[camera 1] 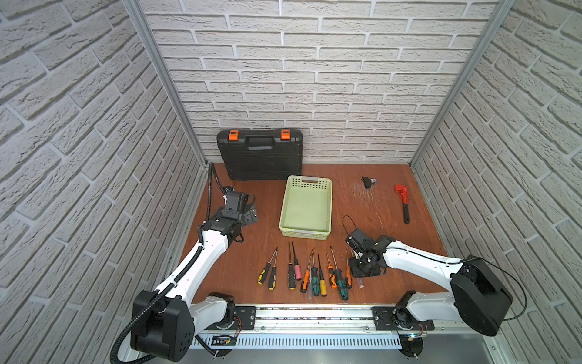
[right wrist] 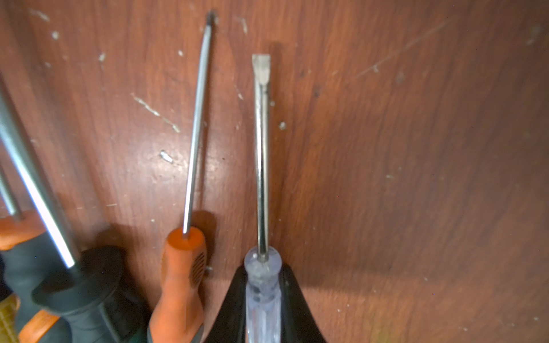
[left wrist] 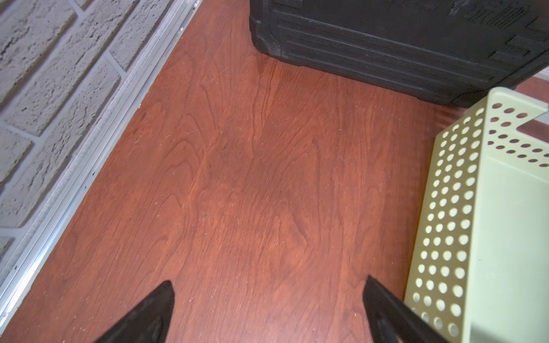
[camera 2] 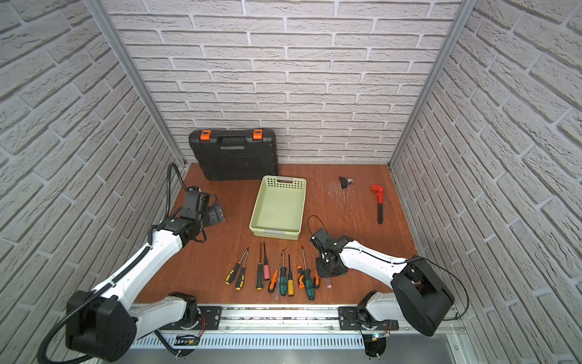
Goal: Put the screwdriver in the bin
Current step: Pick up the screwdriver from the bottom-center of the table, then place the screwdriver into the bin.
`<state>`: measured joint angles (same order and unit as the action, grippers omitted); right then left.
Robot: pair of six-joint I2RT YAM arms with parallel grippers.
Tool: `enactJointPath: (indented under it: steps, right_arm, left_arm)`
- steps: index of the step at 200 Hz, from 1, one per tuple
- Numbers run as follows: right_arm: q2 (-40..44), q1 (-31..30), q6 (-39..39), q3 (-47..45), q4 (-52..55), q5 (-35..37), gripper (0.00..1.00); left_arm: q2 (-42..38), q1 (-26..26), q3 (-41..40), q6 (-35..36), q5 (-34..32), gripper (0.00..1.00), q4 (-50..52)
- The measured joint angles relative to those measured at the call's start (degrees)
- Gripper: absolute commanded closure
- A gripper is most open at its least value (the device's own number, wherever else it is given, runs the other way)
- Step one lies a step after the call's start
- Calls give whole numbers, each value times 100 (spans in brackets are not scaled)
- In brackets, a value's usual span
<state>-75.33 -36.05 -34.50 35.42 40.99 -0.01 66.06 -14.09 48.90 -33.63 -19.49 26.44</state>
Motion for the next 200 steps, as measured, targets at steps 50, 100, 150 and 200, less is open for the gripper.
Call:
enactJointPath:
  steps: [50, 100, 150, 200]
  right_arm:
    - [326, -2, -118, -116, 94, 103, 94]
    - [737, 0, -109, 925, 907, 210, 95]
    - [365, 79, 299, 3403, 1447, 164, 95]
    - [-1484, 304, 719, 5101, 656, -306, 95]
  left_arm:
    - [-70, 35, 0, 11, -2, 2, 81]
    - [-50, 63, 70, -2, 98, 2, 173]
    - [166, 96, 227, -7, 442, 2, 450]
    - [-57, 129, 109, -205, 595, 2, 492]
